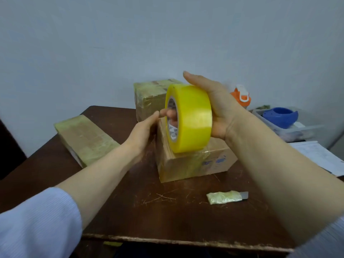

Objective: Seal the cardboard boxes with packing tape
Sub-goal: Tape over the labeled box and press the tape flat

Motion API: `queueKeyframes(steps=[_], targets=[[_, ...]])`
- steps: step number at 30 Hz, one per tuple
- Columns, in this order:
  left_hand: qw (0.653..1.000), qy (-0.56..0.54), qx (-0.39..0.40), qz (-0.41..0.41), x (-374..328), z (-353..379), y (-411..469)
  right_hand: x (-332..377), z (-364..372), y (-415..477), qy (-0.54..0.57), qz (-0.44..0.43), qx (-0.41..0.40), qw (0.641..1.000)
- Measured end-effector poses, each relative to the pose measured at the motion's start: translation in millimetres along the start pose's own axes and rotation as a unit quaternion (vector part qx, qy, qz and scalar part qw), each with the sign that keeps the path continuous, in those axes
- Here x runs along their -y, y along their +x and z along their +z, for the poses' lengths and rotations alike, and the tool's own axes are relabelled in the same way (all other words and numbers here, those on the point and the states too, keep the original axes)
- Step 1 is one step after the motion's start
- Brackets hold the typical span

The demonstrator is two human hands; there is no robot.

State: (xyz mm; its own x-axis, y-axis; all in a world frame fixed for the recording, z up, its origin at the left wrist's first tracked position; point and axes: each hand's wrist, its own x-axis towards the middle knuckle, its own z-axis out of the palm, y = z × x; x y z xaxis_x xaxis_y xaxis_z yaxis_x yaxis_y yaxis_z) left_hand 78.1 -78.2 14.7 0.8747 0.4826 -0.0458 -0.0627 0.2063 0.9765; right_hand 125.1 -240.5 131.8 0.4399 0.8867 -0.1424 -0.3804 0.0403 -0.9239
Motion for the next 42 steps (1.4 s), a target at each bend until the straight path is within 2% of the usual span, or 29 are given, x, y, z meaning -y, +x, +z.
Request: queueKeyframes(steps=[4,7,13,17,21,27,29,33,35,36,38,39,40,42], targets=[[0.999,0.018,-0.050,0.006,4.5,11.4,9.9,-1.7,2.7,14.5,-0.033,-0.058,-0.042,0.997],[0.995,0.052,-0.081,0.027,8.5,16.2,17.8,-12.0,1.1,17.6,-0.116,-0.135,-0.088,0.980],[0.981,0.115,-0.134,0.082,3.8,15.8,24.6,-23.3,9.6,11.1,-0.094,-0.213,-0.148,0.961],[0.977,0.117,-0.158,0.087,6.8,16.8,27.2,-26.0,17.0,-13.2,-0.159,-0.254,-0.167,0.939],[0.968,0.168,-0.156,0.098,7.1,14.7,28.2,-53.7,8.0,-44.7,-0.160,-0.195,-0.130,0.959],[0.961,0.213,-0.140,0.106,1.8,15.7,26.8,-104.3,-26.6,-59.4,-0.179,-0.087,-0.156,0.967],[0.966,0.212,-0.121,0.087,-2.7,15.6,24.5,-109.4,-32.4,-52.5,-0.172,-0.071,-0.156,0.970],[0.967,0.217,-0.133,-0.016,-28.6,18.0,27.5,-110.7,-36.7,-38.7,-0.165,-0.055,-0.148,0.974],[0.932,0.333,-0.143,0.015,-43.5,29.0,33.7,-111.1,-37.6,-35.4,-0.156,-0.050,-0.144,0.976],[0.891,0.438,-0.113,0.048,-47.9,38.2,35.5,-111.3,-38.0,-33.9,-0.152,-0.051,-0.142,0.977],[0.760,0.643,-0.016,0.088,-38.5,59.9,31.3,-111.3,-38.9,-31.4,-0.144,-0.053,-0.140,0.978],[0.703,0.706,0.024,0.083,-27.5,67.0,28.8,-111.1,-39.3,-30.3,-0.142,-0.053,-0.139,0.979],[0.672,0.737,0.043,0.067,-18.7,70.2,26.0,-111.1,-39.8,-28.9,-0.140,-0.054,-0.138,0.979],[0.664,0.742,0.044,0.076,-9.4,69.7,26.1,-111.1,-40.8,-26.7,-0.138,-0.058,-0.139,0.979]])
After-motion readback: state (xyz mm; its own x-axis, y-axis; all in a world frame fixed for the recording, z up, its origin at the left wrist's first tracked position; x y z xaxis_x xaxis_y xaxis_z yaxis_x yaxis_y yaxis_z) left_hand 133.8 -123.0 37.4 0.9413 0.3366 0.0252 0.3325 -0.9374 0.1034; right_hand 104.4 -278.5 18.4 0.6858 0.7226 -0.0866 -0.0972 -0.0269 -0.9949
